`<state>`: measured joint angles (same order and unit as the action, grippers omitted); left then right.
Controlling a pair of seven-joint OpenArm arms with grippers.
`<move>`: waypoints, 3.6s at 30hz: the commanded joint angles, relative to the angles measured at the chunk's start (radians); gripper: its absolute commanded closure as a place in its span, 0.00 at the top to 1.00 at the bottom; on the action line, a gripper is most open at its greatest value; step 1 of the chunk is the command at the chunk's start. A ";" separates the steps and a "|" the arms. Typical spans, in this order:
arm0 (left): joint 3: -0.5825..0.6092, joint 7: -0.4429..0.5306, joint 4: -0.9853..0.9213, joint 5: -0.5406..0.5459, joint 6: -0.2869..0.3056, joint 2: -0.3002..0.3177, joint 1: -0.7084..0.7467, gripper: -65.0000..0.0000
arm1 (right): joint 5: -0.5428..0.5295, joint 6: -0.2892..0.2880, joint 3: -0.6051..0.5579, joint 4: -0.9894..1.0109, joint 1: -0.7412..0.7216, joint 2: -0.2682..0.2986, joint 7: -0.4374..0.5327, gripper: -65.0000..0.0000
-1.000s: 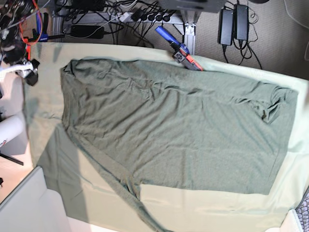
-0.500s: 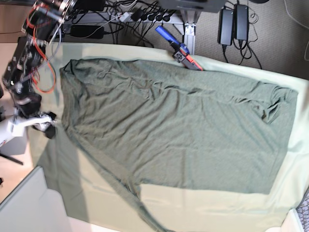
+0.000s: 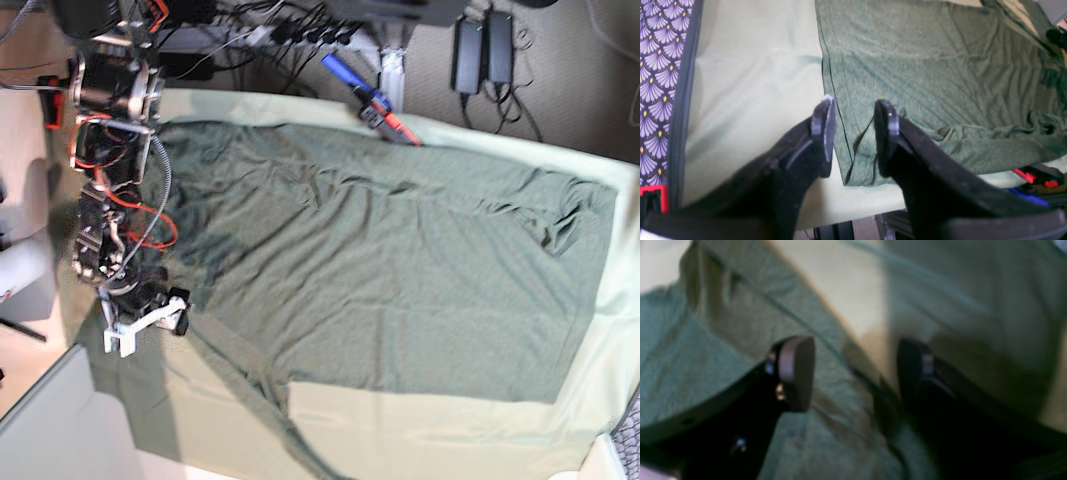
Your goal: Fold the T-shirt properly
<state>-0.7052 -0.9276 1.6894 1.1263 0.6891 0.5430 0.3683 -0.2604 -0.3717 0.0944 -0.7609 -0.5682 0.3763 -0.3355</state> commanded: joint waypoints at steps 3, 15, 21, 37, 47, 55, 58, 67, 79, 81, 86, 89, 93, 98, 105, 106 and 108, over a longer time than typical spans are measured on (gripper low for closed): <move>-0.007 0.010 0.014 0.021 0.009 0.022 -0.002 0.36 | 0.053 -0.008 -0.047 0.000 -0.038 -0.004 0.048 0.59; -0.007 0.005 0.014 0.023 0.009 0.022 0.001 0.36 | 0.122 0.003 -0.061 0.002 -0.038 0.009 0.048 0.39; -0.007 0.002 0.014 0.025 0.009 0.022 0.004 0.36 | 0.122 0.087 -0.050 0.015 -0.039 0.009 0.048 0.69; -0.007 0.000 0.014 0.043 0.009 0.022 0.003 0.36 | 0.129 0.027 -0.050 0.105 -0.035 0.003 0.123 0.23; -0.007 0.004 0.014 0.043 0.009 0.023 0.003 0.36 | 0.127 0.026 -0.050 0.087 -0.019 0.040 0.080 0.00; -0.007 0.019 0.014 0.043 0.009 0.023 0.000 0.47 | 0.051 0.023 -0.049 -0.130 0.113 0.098 -0.010 0.00; -0.007 0.023 0.014 0.042 0.009 0.023 -0.003 0.47 | 0.051 0.024 -0.049 -0.198 0.160 0.109 -0.020 0.00; 0.019 0.063 0.014 -0.010 0.009 0.024 -0.082 0.47 | 0.050 0.025 -0.048 -0.255 0.200 0.110 -0.027 0.00; 0.557 0.325 -0.265 -0.472 -0.032 0.021 -0.549 0.47 | 0.017 0.025 -0.048 -0.255 0.199 0.108 -0.028 0.40; 0.622 0.357 -0.424 -0.473 -0.035 0.019 -0.655 0.47 | 0.017 0.025 -0.048 -0.254 0.201 0.108 -0.030 0.40; 0.713 0.401 -0.821 -0.519 -0.035 -0.035 -0.901 0.47 | 0.017 0.025 -0.048 -0.254 0.200 0.108 -0.036 0.40; 0.751 0.455 -0.998 -0.570 -0.035 -0.078 -1.001 0.47 | 0.017 0.025 -0.048 -0.254 0.200 0.108 -0.037 0.40; 0.782 0.527 -1.175 -0.658 -0.092 -0.128 -1.085 0.47 | 0.017 0.025 -0.048 -0.254 0.200 0.108 -0.050 0.40; 0.785 0.595 -1.268 -0.762 -0.220 -0.138 -1.104 0.47 | 0.017 0.025 -0.048 -0.254 0.200 0.108 -0.074 0.40; 0.785 0.571 -1.267 -0.779 -0.255 -0.133 -1.098 0.47 | 0.016 0.027 -0.048 -0.254 0.198 0.108 -0.073 0.40; 0.784 0.557 -1.267 -0.779 -0.246 -0.139 -1.096 0.47 | 0.016 0.027 -0.048 -0.254 0.198 0.108 -0.072 0.40; 0.785 0.537 -1.267 -0.779 -0.221 -0.153 -1.094 0.47 | 0.002 0.027 -0.048 -0.255 0.195 0.108 -0.068 0.40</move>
<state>0.0792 -0.3702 0.4122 0.3481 0.4538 0.3874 -0.7036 -0.2478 -0.3355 0.0395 -0.9977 -0.3462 0.4679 -0.4206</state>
